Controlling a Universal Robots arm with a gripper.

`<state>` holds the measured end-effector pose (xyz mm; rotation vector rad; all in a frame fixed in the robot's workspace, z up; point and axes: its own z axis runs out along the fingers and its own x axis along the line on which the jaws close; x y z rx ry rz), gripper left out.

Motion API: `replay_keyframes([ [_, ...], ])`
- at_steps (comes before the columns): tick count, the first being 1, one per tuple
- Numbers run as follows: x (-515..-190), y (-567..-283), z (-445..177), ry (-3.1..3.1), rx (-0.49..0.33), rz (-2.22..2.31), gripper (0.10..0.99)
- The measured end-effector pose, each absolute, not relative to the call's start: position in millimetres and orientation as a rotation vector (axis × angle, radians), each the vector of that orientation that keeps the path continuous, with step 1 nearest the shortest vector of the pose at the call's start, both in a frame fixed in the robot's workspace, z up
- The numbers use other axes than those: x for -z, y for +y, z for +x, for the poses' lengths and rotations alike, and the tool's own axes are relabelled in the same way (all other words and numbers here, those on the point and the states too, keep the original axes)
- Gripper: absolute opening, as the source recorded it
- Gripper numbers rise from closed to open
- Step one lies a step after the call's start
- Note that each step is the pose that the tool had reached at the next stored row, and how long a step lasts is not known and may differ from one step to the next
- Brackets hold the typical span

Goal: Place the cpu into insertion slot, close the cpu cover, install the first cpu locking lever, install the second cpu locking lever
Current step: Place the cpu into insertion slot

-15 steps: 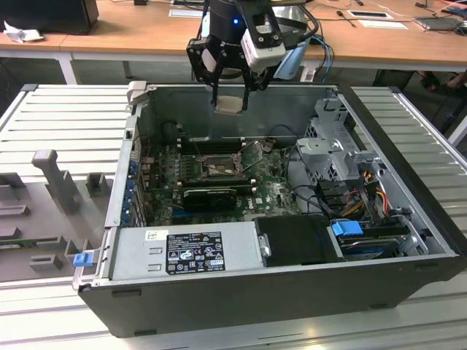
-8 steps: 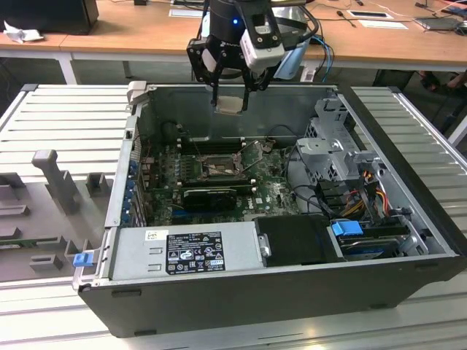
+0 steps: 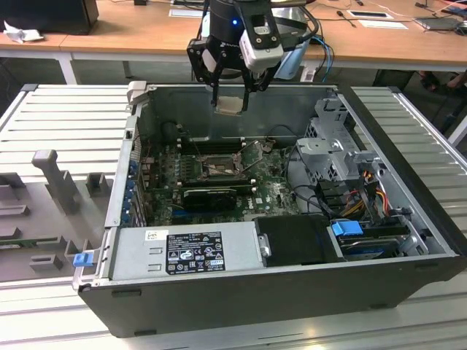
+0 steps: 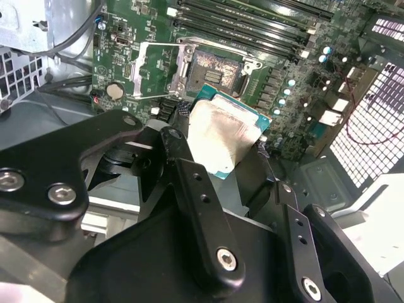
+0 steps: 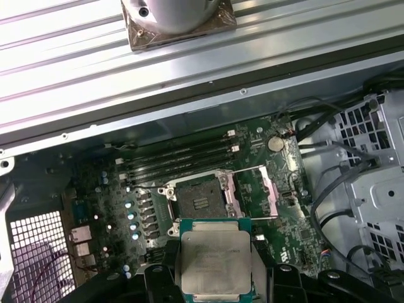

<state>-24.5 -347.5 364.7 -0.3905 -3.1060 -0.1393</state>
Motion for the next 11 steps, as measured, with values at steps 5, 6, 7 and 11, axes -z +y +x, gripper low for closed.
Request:
replay_keyframes([
  [5, -364.2, -347.5, -24.5, -3.104, 0.140, -0.414, 0.533],
  [6, -364.1, -347.5, -24.5, -3.103, 0.140, -0.417, 0.533],
  [7, -363.9, -347.5, -24.5, -3.103, 0.140, -0.423, 0.533],
  [11, -363.4, -347.5, -24.5, -3.100, 0.140, -0.447, 0.533],
])
